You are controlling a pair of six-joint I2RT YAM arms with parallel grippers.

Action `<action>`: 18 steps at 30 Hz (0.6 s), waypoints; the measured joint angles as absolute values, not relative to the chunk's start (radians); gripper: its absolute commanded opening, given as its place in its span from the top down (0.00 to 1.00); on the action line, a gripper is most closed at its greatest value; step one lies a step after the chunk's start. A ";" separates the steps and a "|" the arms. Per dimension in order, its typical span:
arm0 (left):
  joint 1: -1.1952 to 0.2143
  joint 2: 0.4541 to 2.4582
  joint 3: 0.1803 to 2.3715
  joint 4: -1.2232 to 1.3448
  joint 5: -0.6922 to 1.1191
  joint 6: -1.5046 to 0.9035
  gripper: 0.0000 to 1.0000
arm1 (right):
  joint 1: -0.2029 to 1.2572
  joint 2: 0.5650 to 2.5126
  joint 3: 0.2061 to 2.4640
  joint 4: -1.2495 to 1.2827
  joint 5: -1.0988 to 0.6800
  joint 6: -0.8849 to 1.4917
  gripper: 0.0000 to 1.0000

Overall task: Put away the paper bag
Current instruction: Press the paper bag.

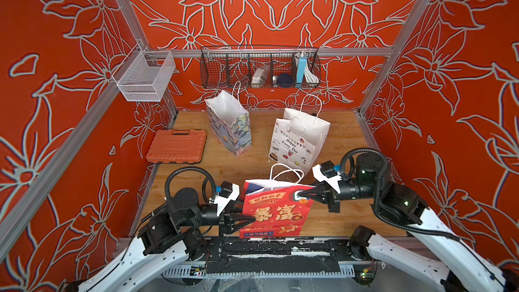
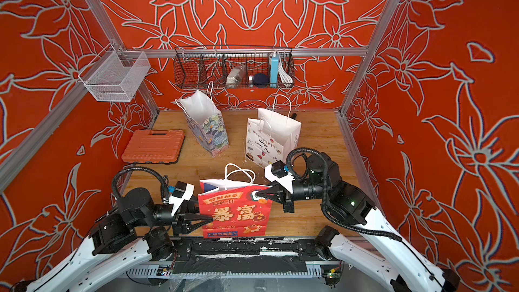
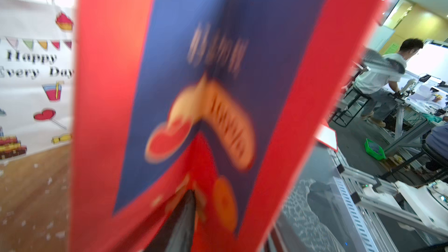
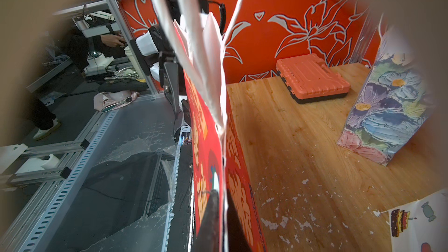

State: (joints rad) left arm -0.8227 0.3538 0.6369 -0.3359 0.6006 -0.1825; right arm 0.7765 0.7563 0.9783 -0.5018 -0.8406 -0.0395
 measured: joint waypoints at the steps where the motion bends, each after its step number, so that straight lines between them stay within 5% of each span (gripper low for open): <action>1: -0.823 0.360 0.645 -0.321 0.600 -0.184 0.58 | 0.776 0.762 0.978 -0.503 -0.841 -0.041 1.00; 6: -0.823 0.439 0.725 -0.268 0.584 -0.188 0.63 | 0.776 0.785 0.966 -0.510 -0.847 -0.054 1.00; 11: -0.823 0.479 0.786 -0.244 0.538 -0.180 0.93 | 0.776 0.786 0.957 -0.539 -0.847 -0.073 1.00; 12: -0.823 0.483 0.800 -0.245 0.524 -0.181 0.93 | 0.776 0.786 0.953 -0.543 -0.847 -0.075 1.00; 18: -0.823 0.470 0.871 -0.257 0.422 -0.181 0.33 | 0.776 0.767 0.931 -0.563 -0.841 -0.076 1.00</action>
State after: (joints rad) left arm -0.8227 0.4702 0.8707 -0.2565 0.4217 -0.1814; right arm 0.7765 0.7666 0.9314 -0.5629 -0.8410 -0.0765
